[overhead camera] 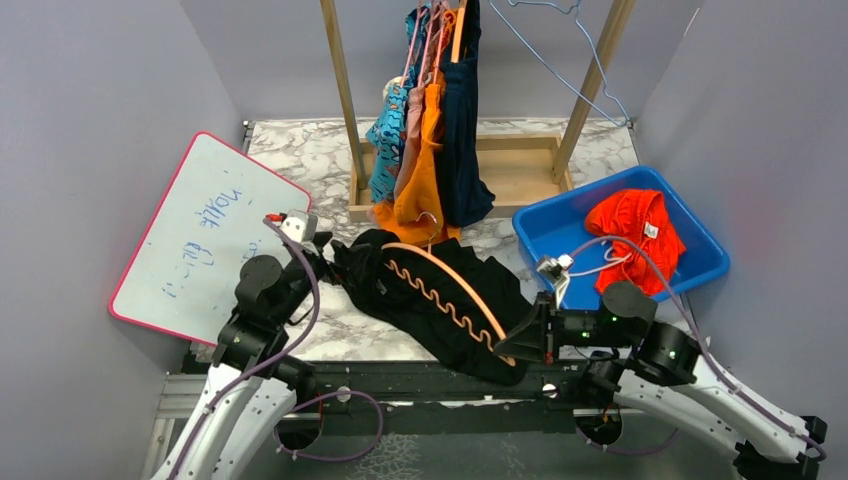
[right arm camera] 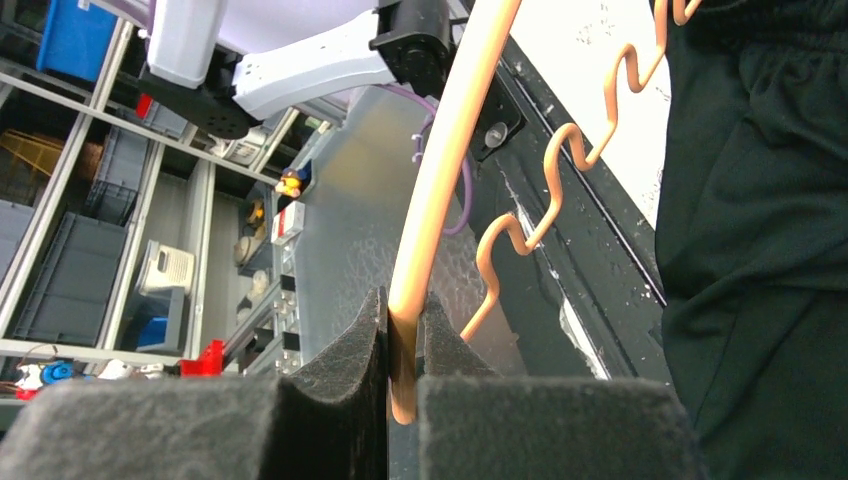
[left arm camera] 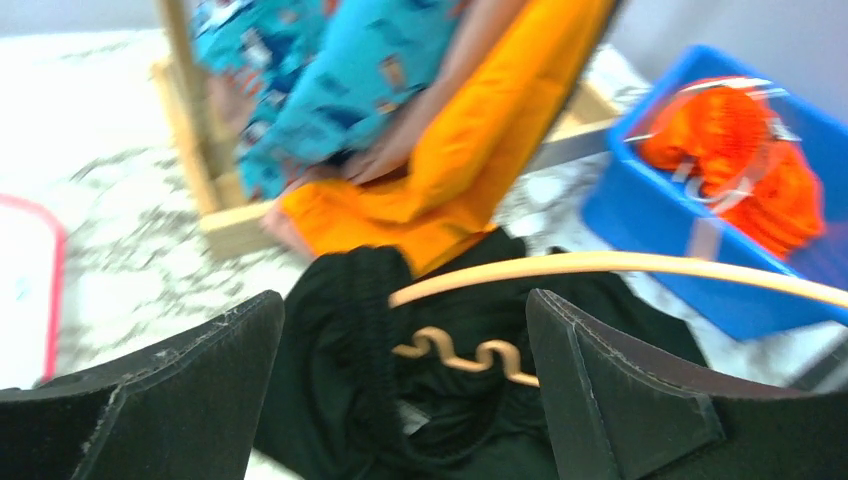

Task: Remove the shorts from the hanger
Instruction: Remove the shorts from the clothes rod.

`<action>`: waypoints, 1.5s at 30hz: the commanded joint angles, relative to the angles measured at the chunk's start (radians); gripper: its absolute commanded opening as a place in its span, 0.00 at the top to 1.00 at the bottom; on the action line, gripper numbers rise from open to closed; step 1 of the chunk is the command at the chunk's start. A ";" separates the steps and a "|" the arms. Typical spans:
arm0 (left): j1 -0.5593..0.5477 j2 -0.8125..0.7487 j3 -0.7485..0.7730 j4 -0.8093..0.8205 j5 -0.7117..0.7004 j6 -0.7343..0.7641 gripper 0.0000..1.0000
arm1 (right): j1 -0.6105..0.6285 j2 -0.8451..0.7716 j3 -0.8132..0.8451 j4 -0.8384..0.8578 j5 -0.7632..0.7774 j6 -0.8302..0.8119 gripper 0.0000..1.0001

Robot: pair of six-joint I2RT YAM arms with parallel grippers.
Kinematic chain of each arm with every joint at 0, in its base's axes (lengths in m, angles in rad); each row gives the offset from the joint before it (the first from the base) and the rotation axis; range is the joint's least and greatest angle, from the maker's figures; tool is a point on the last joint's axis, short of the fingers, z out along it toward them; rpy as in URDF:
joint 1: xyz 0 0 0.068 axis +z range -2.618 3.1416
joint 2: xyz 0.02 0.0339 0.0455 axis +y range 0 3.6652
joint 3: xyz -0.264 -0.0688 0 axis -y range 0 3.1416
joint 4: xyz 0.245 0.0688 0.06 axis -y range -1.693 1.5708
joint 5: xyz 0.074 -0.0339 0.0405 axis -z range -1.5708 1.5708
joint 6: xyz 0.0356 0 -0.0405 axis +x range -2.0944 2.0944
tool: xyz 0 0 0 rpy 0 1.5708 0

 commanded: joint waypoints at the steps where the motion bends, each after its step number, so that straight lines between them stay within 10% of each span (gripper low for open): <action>1: 0.003 0.078 0.039 -0.128 -0.269 -0.025 0.08 | -0.001 -0.046 0.115 -0.150 0.074 -0.049 0.99; 14: 0.004 0.155 0.048 -0.135 -0.204 -0.026 0.09 | -0.001 -0.231 0.323 -0.549 0.237 0.089 0.99; 27: 0.003 0.205 0.045 -0.114 -0.093 -0.012 0.09 | -0.001 -0.151 0.457 -0.484 -0.083 -0.035 0.99; 34: 0.003 0.212 0.045 -0.115 -0.103 -0.010 0.09 | -0.001 -0.098 0.590 -0.730 0.320 -0.078 0.99; 45: 0.002 0.220 0.044 -0.115 -0.108 -0.010 0.10 | -0.001 -0.058 0.428 -0.399 0.598 -0.202 0.99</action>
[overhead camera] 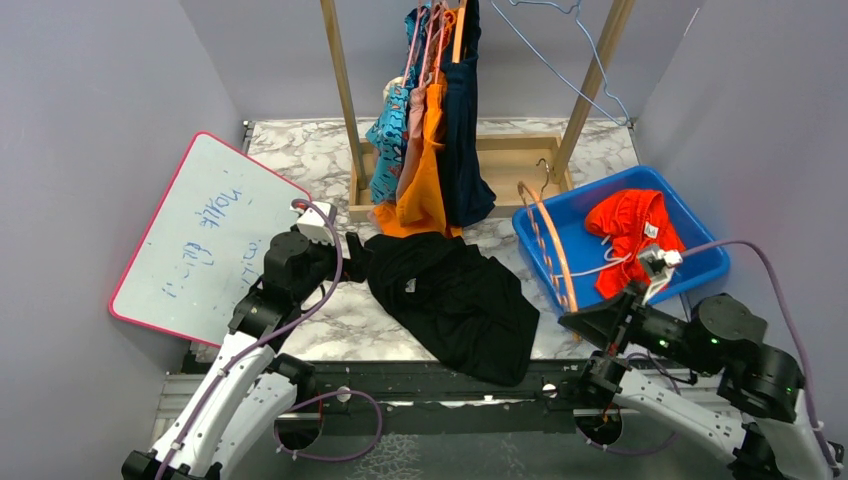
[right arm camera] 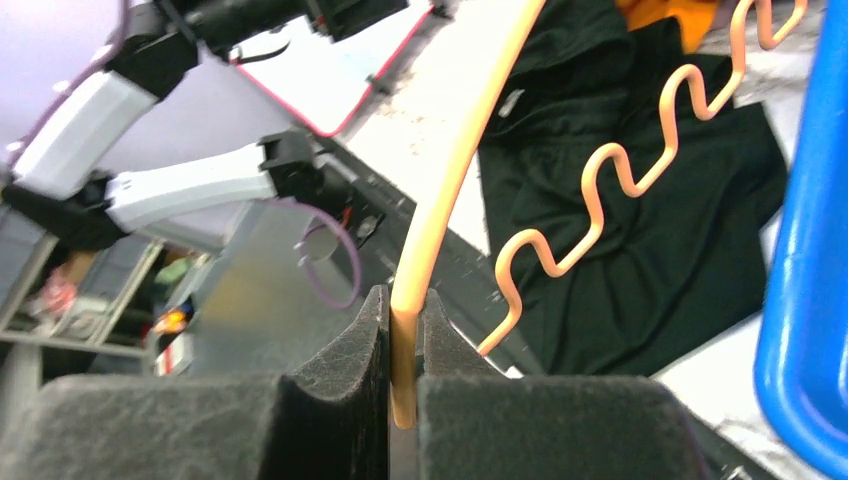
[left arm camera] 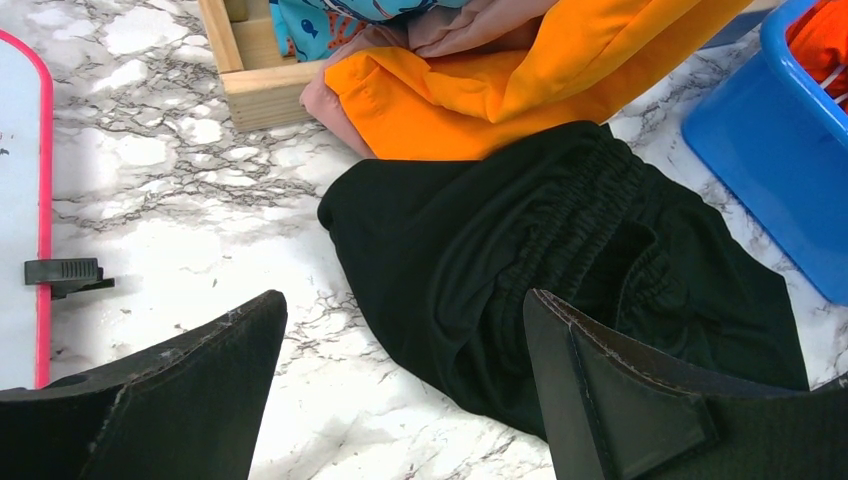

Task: Remove the shorts from the hanger
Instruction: Remove the shorts from the clothes rod, then place the hanger on the clothes rod.

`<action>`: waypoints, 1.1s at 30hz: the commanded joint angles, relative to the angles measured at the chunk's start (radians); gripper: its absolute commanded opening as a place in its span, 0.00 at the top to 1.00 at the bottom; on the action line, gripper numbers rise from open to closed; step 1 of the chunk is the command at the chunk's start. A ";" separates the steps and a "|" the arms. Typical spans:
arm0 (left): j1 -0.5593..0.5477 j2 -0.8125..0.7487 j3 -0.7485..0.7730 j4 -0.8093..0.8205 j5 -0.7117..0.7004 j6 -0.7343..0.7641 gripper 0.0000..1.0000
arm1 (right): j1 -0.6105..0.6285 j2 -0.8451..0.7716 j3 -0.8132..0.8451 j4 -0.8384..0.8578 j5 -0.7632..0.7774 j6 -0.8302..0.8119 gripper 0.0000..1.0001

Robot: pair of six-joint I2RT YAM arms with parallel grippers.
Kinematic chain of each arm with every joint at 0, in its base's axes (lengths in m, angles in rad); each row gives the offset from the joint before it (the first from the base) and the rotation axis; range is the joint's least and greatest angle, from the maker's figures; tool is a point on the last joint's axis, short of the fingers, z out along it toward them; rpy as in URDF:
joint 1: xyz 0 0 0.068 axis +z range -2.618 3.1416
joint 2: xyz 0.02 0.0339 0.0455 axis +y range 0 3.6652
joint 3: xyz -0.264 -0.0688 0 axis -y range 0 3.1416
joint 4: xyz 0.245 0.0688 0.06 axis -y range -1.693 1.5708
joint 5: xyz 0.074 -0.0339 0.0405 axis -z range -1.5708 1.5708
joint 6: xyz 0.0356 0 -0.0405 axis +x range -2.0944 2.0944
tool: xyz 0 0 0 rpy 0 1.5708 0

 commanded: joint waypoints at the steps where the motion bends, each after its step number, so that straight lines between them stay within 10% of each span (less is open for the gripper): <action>1: 0.002 0.002 0.021 0.025 0.015 0.004 0.10 | -0.001 0.071 -0.097 0.261 0.184 -0.134 0.99; 12: 0.002 0.006 0.019 0.025 0.004 0.007 0.10 | -0.001 0.497 -0.015 0.488 0.344 -0.290 0.99; 33: 0.001 -0.002 0.019 0.021 0.008 0.009 0.12 | -0.024 0.619 0.143 0.581 0.249 -0.320 0.99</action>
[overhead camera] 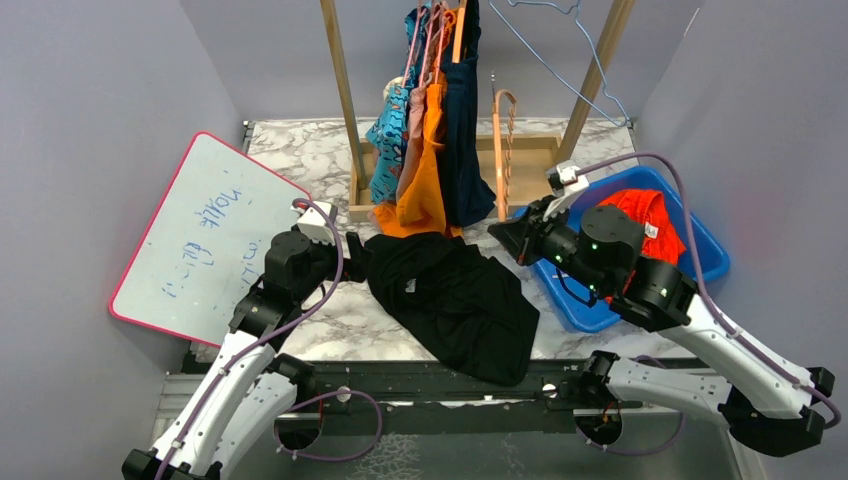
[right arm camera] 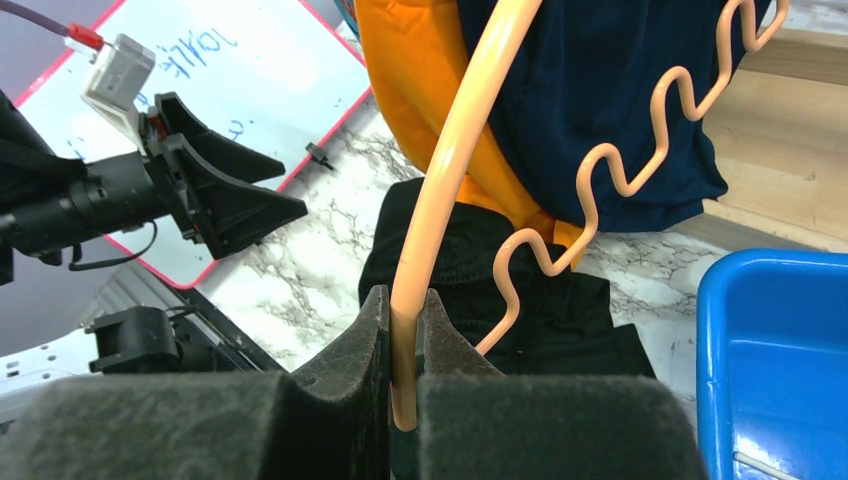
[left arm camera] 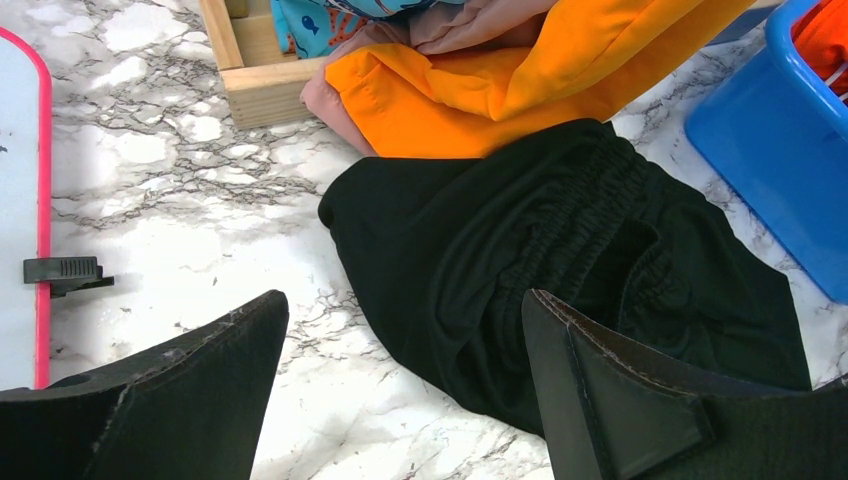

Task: Remove the shorts from the hanger
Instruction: Place the hanger on the clothes rod.

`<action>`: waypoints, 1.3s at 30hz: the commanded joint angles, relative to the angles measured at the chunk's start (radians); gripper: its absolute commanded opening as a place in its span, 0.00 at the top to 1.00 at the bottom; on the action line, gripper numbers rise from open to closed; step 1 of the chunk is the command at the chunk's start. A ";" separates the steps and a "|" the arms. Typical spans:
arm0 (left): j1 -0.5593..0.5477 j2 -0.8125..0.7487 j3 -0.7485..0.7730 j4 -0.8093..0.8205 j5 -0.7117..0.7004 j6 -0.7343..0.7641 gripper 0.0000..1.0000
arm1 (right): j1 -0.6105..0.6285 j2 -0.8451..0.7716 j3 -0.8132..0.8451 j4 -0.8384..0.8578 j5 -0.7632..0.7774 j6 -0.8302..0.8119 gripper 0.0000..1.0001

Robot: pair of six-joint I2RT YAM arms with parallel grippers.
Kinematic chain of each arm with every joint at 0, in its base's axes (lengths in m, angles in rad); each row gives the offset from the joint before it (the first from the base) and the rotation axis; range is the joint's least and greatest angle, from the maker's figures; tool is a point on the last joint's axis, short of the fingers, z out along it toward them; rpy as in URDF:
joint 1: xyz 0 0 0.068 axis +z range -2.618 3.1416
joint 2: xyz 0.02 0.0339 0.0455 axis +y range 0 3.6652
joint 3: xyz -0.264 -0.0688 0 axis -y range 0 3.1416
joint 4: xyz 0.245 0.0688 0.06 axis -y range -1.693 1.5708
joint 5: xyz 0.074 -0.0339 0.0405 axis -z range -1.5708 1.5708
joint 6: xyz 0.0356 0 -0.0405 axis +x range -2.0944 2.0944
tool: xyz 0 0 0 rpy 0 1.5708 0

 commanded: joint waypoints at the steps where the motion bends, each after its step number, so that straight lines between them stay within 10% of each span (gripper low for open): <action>1: 0.000 -0.008 0.019 0.021 0.009 0.008 0.12 | -0.030 0.041 0.053 0.072 -0.046 -0.050 0.99; 9: -0.001 -0.007 0.020 0.019 0.007 0.010 0.12 | -0.456 0.153 -0.007 0.187 -0.681 -0.038 0.99; 39: -0.001 -0.006 0.023 0.016 -0.007 0.010 0.09 | -0.597 0.194 0.235 0.356 -0.848 0.060 0.99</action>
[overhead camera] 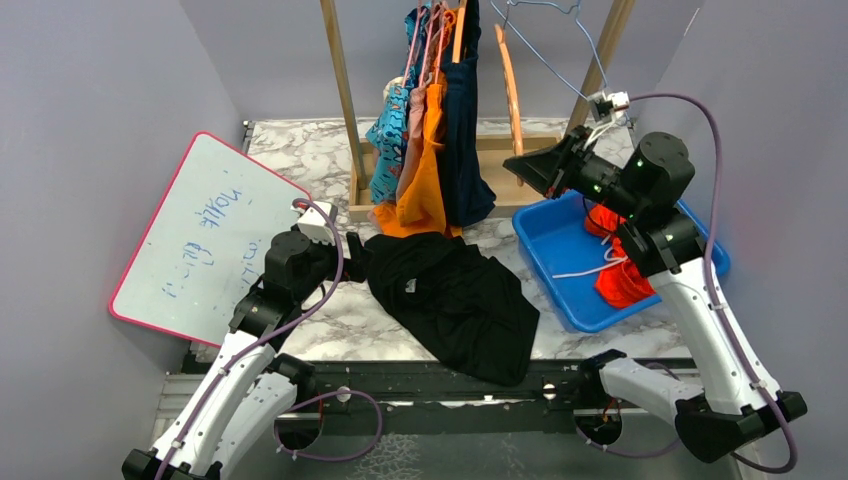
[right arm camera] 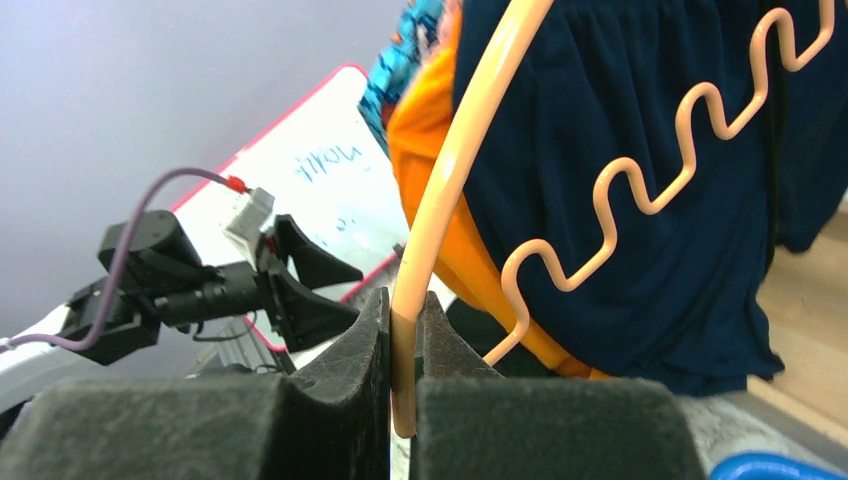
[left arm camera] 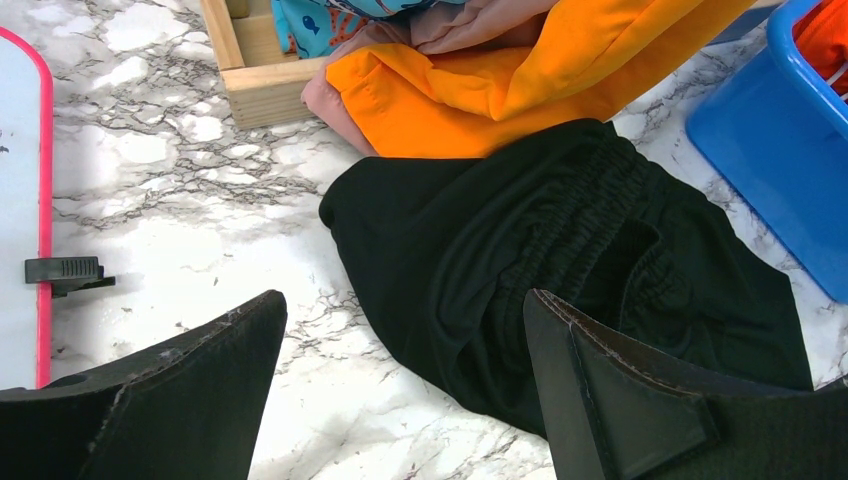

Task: Remove the shorts from the hanger
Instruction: Place the hanger on the clothes rod.

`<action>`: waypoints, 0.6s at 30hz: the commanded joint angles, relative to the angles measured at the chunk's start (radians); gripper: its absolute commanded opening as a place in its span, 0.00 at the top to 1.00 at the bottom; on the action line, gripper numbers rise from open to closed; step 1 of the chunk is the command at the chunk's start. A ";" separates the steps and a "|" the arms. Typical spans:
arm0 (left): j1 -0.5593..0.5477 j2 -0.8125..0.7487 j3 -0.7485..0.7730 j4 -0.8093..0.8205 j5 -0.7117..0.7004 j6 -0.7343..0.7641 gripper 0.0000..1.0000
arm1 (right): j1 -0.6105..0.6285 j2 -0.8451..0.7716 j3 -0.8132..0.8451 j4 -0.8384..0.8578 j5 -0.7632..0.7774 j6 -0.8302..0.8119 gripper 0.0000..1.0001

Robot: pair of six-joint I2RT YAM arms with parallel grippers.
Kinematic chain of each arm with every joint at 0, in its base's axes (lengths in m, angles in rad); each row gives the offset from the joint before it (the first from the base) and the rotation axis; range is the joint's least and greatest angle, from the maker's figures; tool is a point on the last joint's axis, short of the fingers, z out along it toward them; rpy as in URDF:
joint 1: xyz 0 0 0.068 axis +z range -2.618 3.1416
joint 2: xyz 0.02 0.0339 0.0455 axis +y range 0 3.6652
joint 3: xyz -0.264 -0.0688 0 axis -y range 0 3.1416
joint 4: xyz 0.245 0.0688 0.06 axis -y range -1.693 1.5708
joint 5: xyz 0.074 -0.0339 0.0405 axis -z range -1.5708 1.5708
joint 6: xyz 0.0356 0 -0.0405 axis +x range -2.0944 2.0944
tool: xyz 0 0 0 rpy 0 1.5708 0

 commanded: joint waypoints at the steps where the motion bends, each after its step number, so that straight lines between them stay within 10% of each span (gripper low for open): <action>1: 0.000 -0.008 0.023 0.017 -0.007 0.007 0.09 | -0.010 0.031 0.111 0.120 -0.048 0.010 0.99; 18: -0.001 -0.011 0.021 0.016 -0.007 0.007 0.09 | -0.173 0.273 0.208 0.301 -0.209 0.269 0.99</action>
